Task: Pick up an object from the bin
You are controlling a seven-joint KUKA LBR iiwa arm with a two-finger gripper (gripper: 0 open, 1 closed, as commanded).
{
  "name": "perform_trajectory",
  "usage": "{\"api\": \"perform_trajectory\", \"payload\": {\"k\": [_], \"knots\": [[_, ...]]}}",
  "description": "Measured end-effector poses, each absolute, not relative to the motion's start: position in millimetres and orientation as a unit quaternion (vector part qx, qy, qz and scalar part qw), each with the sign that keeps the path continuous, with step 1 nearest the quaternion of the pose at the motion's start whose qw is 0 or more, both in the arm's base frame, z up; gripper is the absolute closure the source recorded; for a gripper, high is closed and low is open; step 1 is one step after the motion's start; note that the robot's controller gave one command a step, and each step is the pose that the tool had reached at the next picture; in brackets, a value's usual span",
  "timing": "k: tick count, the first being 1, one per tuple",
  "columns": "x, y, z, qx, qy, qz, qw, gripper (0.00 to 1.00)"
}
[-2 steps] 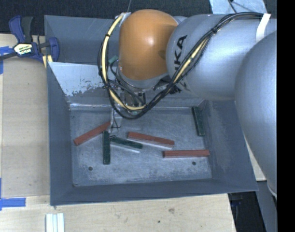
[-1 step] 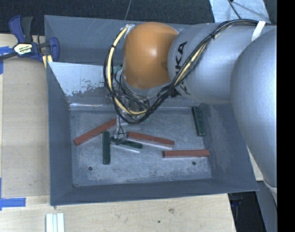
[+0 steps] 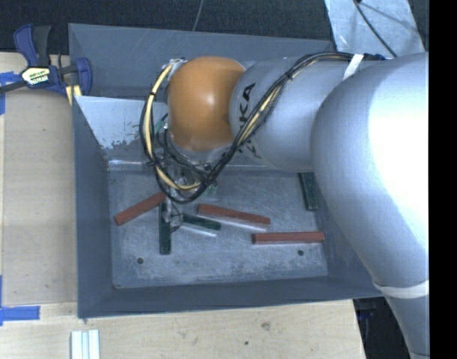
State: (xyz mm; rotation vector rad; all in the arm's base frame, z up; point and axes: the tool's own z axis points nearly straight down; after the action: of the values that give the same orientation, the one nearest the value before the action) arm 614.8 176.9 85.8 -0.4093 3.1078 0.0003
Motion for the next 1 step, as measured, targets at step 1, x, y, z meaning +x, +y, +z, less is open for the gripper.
{"api": "perform_trajectory", "payload": {"k": [1], "knots": [[602.0, 174.9, 71.7, -0.124, 0.992, 0.001, 0.002, 0.00]]}}
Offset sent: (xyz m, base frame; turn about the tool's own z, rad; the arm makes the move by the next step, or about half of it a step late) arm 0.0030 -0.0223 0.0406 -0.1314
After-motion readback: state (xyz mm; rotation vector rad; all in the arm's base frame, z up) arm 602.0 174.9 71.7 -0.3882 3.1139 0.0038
